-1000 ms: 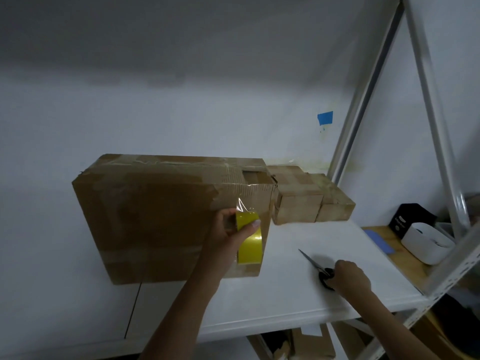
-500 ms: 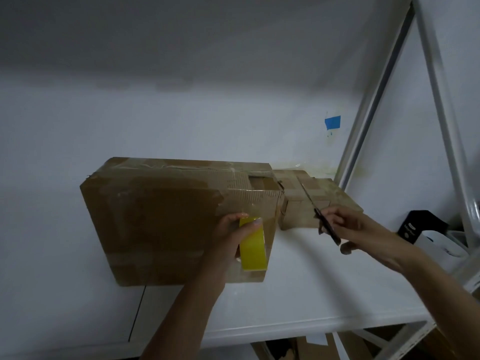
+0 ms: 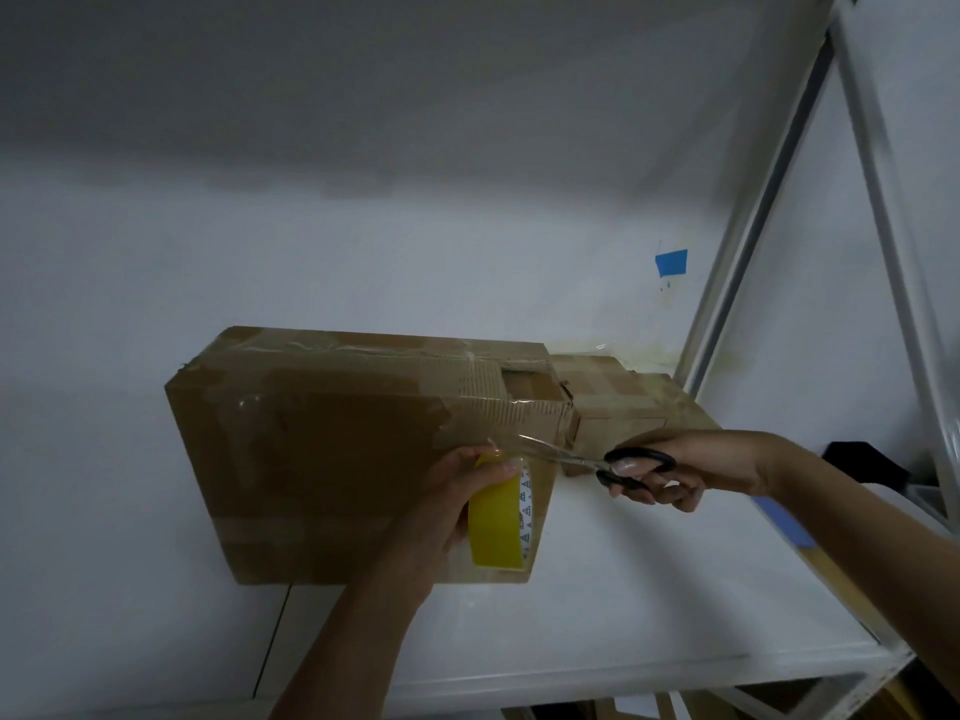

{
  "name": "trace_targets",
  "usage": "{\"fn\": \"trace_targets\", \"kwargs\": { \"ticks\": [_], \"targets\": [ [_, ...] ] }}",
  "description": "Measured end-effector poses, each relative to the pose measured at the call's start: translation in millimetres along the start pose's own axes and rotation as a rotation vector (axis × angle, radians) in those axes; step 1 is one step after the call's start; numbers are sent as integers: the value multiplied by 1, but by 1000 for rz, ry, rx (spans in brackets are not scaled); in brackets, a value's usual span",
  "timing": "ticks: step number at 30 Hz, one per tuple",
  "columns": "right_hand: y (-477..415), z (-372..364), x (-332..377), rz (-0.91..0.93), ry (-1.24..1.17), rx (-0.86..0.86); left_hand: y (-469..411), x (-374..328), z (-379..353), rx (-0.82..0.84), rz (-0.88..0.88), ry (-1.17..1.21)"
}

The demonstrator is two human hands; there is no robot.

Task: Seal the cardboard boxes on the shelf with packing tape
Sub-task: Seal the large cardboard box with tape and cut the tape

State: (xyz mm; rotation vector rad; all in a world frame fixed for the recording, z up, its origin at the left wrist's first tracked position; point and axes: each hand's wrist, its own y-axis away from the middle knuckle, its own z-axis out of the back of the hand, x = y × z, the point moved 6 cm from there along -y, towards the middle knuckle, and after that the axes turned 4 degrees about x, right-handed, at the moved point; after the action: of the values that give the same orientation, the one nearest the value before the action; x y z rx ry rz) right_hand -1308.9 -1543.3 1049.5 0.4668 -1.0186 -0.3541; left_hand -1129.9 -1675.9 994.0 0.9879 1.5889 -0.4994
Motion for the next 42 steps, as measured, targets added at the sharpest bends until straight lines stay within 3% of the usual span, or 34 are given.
{"fn": "trace_targets", "kwargs": {
  "ticks": [16,23,29,36,39,42],
  "targets": [
    [-13,8,23,160,33,-154,5,-16,-4,-32,25,-100],
    [-14,6,17,132,17,-180,17,-5,6,69,139,-369],
    [-23,-12,-7,40,80,-151,14,-39,-11,153,-45,-389],
    [-17,-15,-68,-254,271,-138,-14,-39,-22,137,-21,-357],
    [-9,-2,-105,-398,411,-223,-13,-34,-26,124,-28,-301],
    [-9,13,-150,-576,381,-437,-13,-30,-32,112,-79,-312]
  ]
}}
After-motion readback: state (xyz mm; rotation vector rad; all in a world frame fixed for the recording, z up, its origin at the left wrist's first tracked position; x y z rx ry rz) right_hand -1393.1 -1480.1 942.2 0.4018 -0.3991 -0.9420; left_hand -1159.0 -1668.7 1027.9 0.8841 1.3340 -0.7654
